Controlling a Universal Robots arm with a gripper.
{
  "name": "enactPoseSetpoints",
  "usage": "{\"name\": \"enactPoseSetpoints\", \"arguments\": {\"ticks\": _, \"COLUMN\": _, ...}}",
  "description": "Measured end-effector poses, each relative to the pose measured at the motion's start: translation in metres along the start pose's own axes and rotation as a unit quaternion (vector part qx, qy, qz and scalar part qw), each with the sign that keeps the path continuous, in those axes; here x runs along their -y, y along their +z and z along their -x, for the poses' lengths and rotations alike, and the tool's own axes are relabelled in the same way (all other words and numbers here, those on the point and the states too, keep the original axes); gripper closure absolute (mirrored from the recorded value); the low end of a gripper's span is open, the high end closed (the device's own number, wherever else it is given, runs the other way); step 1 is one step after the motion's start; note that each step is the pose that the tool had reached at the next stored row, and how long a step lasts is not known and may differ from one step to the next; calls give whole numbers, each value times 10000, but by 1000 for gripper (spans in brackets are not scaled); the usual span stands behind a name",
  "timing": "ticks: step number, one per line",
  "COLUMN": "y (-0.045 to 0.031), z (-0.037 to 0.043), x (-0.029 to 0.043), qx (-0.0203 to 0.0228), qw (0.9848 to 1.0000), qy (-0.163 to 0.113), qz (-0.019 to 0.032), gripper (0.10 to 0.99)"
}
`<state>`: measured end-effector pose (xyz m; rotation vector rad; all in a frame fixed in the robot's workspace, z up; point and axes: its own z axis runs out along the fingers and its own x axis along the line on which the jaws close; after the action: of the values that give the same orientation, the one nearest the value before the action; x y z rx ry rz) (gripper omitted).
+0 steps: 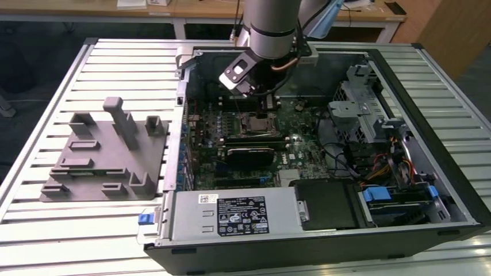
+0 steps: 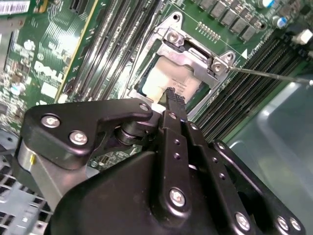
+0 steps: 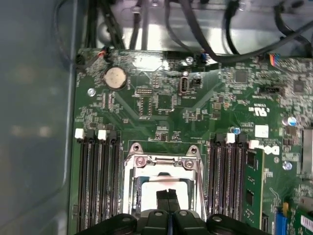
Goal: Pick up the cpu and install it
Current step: 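Close the cpu cover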
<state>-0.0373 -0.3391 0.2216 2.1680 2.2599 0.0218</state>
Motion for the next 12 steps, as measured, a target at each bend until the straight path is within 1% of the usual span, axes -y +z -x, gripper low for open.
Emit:
{"name": "enactPoseSetpoints", "arguments": {"ticks": 3, "y": 4, "z": 0, "x": 0, "qx": -5, "qw": 9996, "qy": -269, "qz": -1, "gripper": 980}}
{"name": "enactPoseSetpoints", "arguments": {"ticks": 6, "y": 9, "z": 0, "x": 0, "qx": -9, "qw": 9985, "qy": -545, "qz": -1, "gripper": 980}}
{"name": "enactPoseSetpoints", "arguments": {"ticks": 9, "y": 14, "z": 0, "x": 0, "qx": -14, "qw": 9967, "qy": -817, "qz": -2, "gripper": 980}}
{"name": "enactPoseSetpoints", "arguments": {"ticks": 12, "y": 19, "z": 0, "x": 0, "qx": -18, "qw": 9941, "qy": -1085, "qz": -3, "gripper": 980}}
